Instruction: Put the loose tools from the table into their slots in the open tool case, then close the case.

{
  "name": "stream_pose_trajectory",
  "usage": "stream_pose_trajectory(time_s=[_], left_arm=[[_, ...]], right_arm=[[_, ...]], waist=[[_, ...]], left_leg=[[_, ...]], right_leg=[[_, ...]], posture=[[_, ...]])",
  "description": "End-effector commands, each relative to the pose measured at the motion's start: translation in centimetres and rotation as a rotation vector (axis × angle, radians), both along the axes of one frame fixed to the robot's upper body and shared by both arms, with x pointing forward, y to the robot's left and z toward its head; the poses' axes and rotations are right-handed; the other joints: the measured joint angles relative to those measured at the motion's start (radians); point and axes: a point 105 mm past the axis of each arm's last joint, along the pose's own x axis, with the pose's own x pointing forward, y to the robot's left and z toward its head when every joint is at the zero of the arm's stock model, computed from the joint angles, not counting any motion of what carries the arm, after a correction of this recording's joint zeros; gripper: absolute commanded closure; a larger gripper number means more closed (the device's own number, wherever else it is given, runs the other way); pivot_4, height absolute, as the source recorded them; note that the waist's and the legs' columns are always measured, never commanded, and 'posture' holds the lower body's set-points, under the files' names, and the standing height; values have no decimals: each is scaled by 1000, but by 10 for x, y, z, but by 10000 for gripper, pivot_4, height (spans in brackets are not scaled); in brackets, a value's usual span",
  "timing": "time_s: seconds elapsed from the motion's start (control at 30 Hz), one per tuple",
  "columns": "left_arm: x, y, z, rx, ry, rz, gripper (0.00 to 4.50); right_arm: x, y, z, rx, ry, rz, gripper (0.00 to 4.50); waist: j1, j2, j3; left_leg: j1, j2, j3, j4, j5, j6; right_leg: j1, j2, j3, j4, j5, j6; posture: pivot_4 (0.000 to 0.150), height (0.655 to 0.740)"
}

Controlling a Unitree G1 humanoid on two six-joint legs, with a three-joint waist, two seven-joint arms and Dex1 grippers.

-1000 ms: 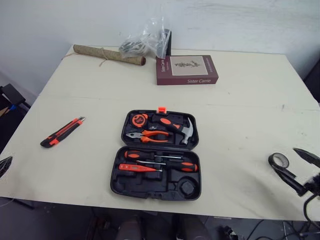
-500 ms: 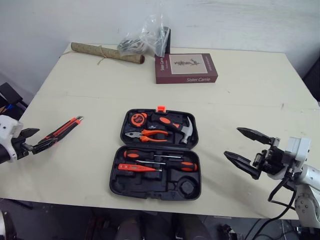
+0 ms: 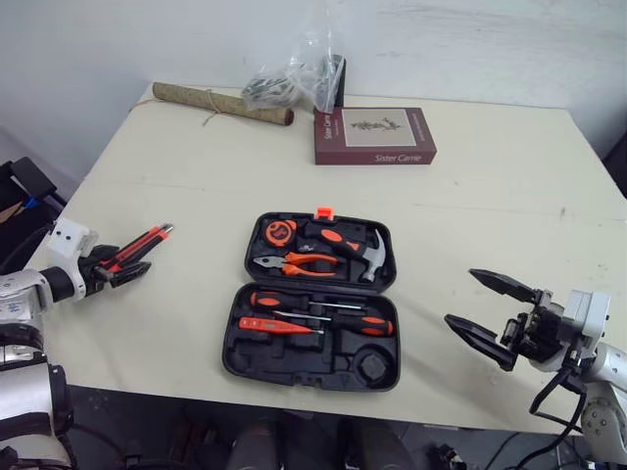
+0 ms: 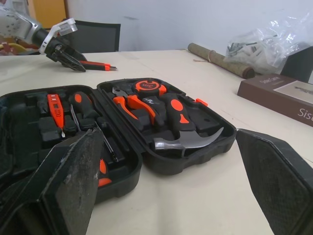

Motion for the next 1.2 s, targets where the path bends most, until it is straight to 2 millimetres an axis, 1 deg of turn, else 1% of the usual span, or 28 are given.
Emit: stream_pose_trajectory(time_s=[0.03,0.1,0.17,0.2,0.23,0.3,0.4,0.5,0.6,0.67,0.73,0.8,0.87,0.9,0.93,1.0,1.1,1.2], left_arm=[[-2,-5,-11,-13,74,-17,5700],[-7,-5,-15,-19,103,-36,12894],[-15,-1,-20,-27,129,-32,21549],[-19,3,-22,-23,139,-18,26606],[-23,6,-22,-17,134,-17,29143],[-26,7,-13,-29,67,-37,29149],[-28,-3,17,-7,-118,-107,29149],[-41,-18,49,13,-259,-184,29149],[-61,-45,74,46,-351,-299,29149],[-80,-72,83,87,-354,-419,29149],[-98,-105,85,141,-332,-565,29149],[-109,-129,85,156,-304,-666,29149],[-120,-163,83,145,-277,-814,29149],[-125,-174,82,143,-270,-865,29149],[-131,-186,77,166,-237,-929,29149],[-140,-203,68,210,-176,-1018,29149],[-146,-220,55,286,-109,-1110,29149],[-146,-228,42,379,-68,-1163,29149]], right_arm=[[-1,0,4,-1,-28,-1,0],[-1,1,4,0,-32,-6,0],[0,2,5,3,-38,-13,0],[1,2,5,4,-38,-16,0],[1,3,5,4,-37,-16,0],[2,5,6,4,-35,-14,0],[6,8,9,2,-39,-15,0],[8,8,11,-5,-36,-14,0],[8,7,12,-23,-24,-3,0],[8,6,13,-36,-13,8,0],[7,6,12,-54,2,33,0],[6,7,11,-67,11,58,0],[3,10,16,-61,-14,92,0],[2,11,17,-59,-17,109,0],[-4,14,17,-81,-18,154,0],[-16,17,13,-114,10,232,0],[-31,20,4,-141,51,319,0],[-41,24,-2,-148,80,383,0]], waist=[[7,0,0],[7,0,0],[5,0,0],[4,0,0],[2,1,-1],[-10,2,-1],[-24,2,-1],[-24,1,0],[-22,0,0],[-20,0,0],[-19,1,0],[-17,1,0],[-16,1,0],[-17,1,0],[-18,2,1],[-18,3,2],[-18,4,2],[-18,5,2]], left_leg=[[0,0,0,0,0,0],[0,0,0,0,0,0],[0,-1,0,0,0,0],[0,0,0,0,0,0],[0,0,0,0,0,0],[1,0,1,0,0,0],[1,1,0,0,0,0],[0,2,0,-1,0,-1],[-1,2,-2,-1,0,-1],[-1,1,-2,-1,0,-1],[0,0,-2,-1,0,0],[0,0,-2,-1,-1,1],[0,0,-2,-1,0,0],[0,0,-2,-1,0,0],[1,0,-2,-1,0,0],[1,1,-2,-2,0,-1],[1,1,-2,-3,0,-1],[1,1,-2,-3,1,-1]], right_leg=[[0,0,0,0,0,0],[0,0,0,0,0,0],[0,0,0,0,0,0],[0,0,0,0,0,0],[0,0,0,0,0,0],[0,0,1,0,0,0],[0,0,1,0,0,0],[-1,0,1,0,0,0],[-1,0,1,-1,0,0],[0,0,1,-1,0,0],[2,-1,1,-2,0,0],[3,-1,1,-3,0,0],[3,-1,2,-3,0,0],[3,0,1,-4,0,0],[4,0,2,-4,0,0],[4,1,2,-4,0,0],[3,2,2,-5,0,0],[4,3,3,-5,0,0]], posture=[[1500,7400],[1500,7400],[1500,7400],[1500,7400],[1500,7400],[1500,7400],[1500,7400],[1500,7400],[1500,7400],[1500,7400],[1500,7400],[1500,7400],[1500,7400],[1500,7400],[1500,7400],[1500,7400],[1500,7400],[1500,7400]])
